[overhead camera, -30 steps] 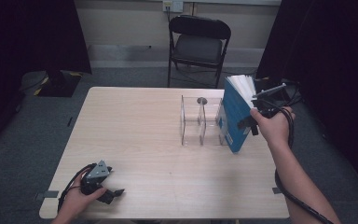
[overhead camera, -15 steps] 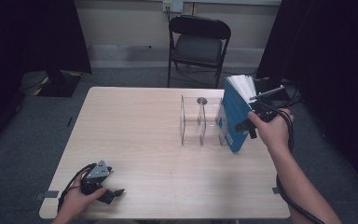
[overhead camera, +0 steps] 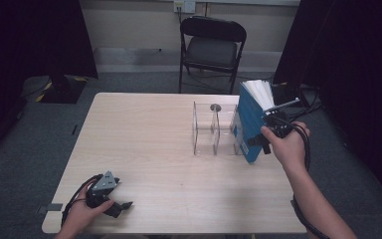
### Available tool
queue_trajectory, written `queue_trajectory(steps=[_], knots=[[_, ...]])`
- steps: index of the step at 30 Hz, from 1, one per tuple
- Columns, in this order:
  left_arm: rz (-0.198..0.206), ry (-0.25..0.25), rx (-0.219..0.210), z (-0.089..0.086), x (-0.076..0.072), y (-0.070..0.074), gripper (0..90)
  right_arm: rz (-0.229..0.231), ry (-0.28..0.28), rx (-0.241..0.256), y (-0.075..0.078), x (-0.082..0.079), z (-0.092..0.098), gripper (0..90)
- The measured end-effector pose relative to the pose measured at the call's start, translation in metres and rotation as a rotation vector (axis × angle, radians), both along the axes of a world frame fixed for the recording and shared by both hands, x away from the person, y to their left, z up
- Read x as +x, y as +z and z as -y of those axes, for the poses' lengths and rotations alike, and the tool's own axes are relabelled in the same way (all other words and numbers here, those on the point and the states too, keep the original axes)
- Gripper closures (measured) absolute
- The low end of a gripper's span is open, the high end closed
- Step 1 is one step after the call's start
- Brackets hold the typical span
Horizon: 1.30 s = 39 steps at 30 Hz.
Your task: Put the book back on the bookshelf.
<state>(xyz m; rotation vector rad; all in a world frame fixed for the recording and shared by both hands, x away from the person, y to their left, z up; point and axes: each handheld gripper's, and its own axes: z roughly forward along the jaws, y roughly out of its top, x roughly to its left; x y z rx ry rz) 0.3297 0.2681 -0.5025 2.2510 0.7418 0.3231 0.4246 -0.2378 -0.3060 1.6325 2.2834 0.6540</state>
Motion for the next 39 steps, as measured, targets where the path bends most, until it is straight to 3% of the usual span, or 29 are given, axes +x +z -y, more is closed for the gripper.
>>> queue_trajectory(steps=[10, 16, 30, 39], knots=[[0.000, 0.000, 0.000, 0.000, 0.000, 0.000, 0.0, -0.007, 0.027, 0.040, -0.008, -0.001, -0.013, 20.0], [0.000, 0.000, 0.000, 0.000, 0.000, 0.000, 0.0, -0.017, 0.073, 0.068, -0.015, 0.000, -0.026, 19.2], [0.000, 0.000, 0.001, 0.000, 0.000, 0.000, 0.0, -0.036, 0.151, 0.080, -0.030, 0.000, -0.048, 18.9], [0.001, 0.000, 0.001, 0.000, 0.000, 0.000, 0.0, -0.042, 0.203, 0.054, -0.035, -0.003, -0.065, 18.3]])
